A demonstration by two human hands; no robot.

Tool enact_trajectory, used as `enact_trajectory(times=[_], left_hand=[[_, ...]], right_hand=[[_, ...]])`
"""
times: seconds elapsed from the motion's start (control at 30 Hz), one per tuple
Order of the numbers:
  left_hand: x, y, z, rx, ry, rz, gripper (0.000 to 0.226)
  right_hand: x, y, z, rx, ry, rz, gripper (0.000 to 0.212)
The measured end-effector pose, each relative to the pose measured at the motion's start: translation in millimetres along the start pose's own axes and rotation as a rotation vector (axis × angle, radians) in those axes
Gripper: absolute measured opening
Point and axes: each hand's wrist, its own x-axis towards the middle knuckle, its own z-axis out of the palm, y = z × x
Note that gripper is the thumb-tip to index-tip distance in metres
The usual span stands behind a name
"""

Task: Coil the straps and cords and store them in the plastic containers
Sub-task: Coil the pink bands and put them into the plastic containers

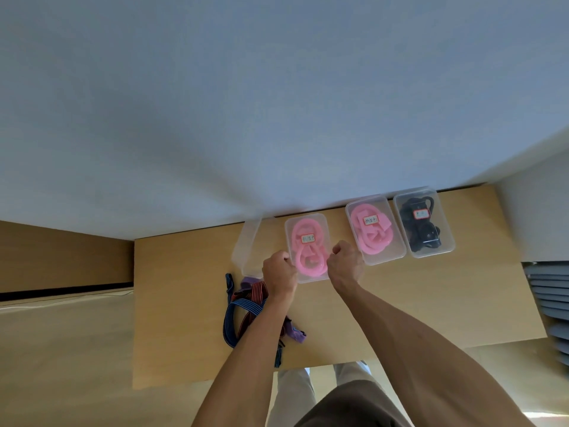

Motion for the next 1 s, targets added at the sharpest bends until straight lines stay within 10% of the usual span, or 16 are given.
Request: enact_trajectory(times=[0.37,0.5,0.67,1.0], left_hand=[[-4,26,3,0.233,-0.092,0.153,0.012],[-6,46,16,0.404,-0.062,0.374,0.047],[-10,52,32,0.573,-0.193,0.500,0.087],[-1,75,44,0.532,-0.134,0.572,0.078]], right_hand=[[2,14,-18,-0.194,0.068,-0.217,0.024],[4,20,-29,-0.210,0.279,-0.393,0.042],[18,33,-40,-0.332,0.100,-0.265,0.064],[46,43,-49,-0.396,0.062,-0.332,0.061]])
